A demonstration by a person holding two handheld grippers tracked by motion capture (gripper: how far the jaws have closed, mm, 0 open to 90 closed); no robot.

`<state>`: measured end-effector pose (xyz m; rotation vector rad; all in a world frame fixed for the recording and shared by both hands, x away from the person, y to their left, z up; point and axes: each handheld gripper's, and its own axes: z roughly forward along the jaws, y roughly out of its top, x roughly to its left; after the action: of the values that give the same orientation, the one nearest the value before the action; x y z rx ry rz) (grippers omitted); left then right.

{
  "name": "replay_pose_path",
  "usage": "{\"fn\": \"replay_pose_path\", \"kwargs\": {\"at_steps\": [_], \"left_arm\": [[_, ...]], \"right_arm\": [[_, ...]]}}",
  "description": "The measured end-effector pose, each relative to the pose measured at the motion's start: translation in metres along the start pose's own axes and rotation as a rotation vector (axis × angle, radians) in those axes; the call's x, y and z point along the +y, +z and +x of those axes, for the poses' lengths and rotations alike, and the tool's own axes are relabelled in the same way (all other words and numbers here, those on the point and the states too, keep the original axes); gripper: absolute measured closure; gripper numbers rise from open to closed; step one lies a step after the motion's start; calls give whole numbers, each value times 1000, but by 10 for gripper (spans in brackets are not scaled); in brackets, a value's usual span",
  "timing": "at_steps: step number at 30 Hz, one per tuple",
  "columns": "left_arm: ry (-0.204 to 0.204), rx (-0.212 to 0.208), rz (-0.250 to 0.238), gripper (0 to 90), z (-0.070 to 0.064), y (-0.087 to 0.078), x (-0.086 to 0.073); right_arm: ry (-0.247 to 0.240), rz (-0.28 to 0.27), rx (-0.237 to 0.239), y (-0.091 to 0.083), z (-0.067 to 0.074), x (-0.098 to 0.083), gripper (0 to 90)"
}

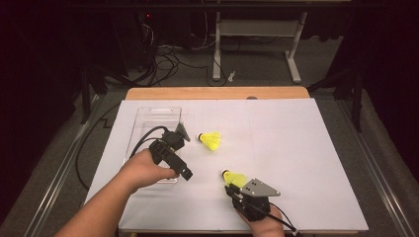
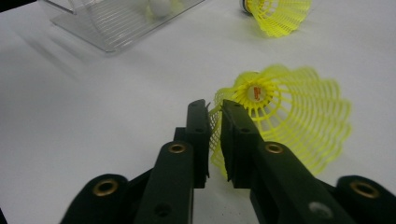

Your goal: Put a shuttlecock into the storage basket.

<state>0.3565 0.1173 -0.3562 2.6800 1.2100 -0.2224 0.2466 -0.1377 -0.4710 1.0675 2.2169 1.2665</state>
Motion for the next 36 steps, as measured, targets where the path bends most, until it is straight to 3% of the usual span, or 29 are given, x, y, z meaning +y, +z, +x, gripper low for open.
{"fn": "replay_pose_path", "kwargs": {"at_steps": [3, 23, 36], "left_arm": [[5, 2, 2, 8, -1, 1, 0], [2, 10, 1, 9, -1, 1, 0], [5, 12, -5, 9, -1, -1, -4]], "right_arm": [[-2, -2, -11, -2, -1, 1, 899], [18, -51, 14, -15, -13, 6, 900], [19, -99, 19, -36, -40, 14, 900]]}}
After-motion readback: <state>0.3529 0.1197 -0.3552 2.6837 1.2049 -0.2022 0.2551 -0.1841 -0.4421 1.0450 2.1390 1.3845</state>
